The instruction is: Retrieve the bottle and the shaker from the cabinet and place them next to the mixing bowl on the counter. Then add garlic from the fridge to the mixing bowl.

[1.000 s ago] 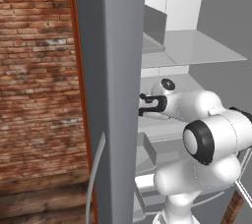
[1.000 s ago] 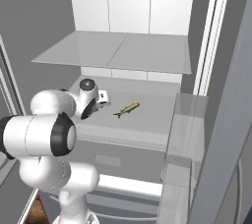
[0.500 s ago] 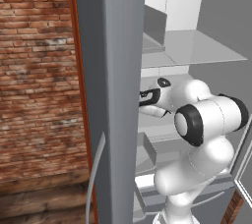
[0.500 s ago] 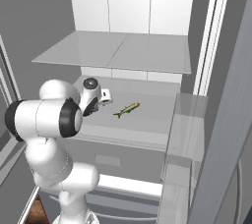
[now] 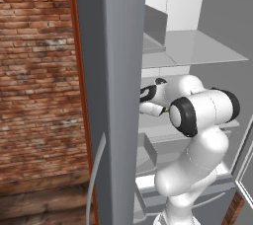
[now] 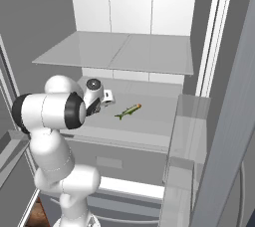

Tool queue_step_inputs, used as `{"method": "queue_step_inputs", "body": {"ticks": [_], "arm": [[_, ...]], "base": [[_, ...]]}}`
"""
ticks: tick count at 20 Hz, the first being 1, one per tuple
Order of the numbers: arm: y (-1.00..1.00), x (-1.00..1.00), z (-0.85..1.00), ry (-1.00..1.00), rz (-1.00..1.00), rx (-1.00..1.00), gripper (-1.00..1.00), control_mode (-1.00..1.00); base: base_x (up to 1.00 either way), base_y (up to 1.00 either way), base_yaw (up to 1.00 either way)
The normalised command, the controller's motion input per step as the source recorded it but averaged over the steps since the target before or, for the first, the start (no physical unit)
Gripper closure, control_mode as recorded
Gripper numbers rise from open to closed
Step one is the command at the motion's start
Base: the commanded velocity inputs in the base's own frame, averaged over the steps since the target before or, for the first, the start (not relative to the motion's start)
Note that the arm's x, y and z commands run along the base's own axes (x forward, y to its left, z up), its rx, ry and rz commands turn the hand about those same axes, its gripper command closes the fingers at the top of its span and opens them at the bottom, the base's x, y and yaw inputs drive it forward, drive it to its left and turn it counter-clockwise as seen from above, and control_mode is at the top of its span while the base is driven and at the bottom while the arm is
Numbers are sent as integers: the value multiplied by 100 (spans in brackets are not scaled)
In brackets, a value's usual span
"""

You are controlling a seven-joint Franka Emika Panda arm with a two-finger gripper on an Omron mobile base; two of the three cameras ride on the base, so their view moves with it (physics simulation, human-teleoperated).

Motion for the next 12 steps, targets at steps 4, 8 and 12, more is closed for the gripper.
{"method": "queue_step_inputs", "body": {"ticks": [4, 8, 12], "arm": [[-7, 0, -21, 0, 0, 0, -100, -100], [-12, 0, -19, 0, -2, 0, -100, -100], [-18, 0, -15, 0, -4, 0, -100, -100]], "base": [[0, 0, 0], [0, 0, 0], [0, 0, 0]]}}
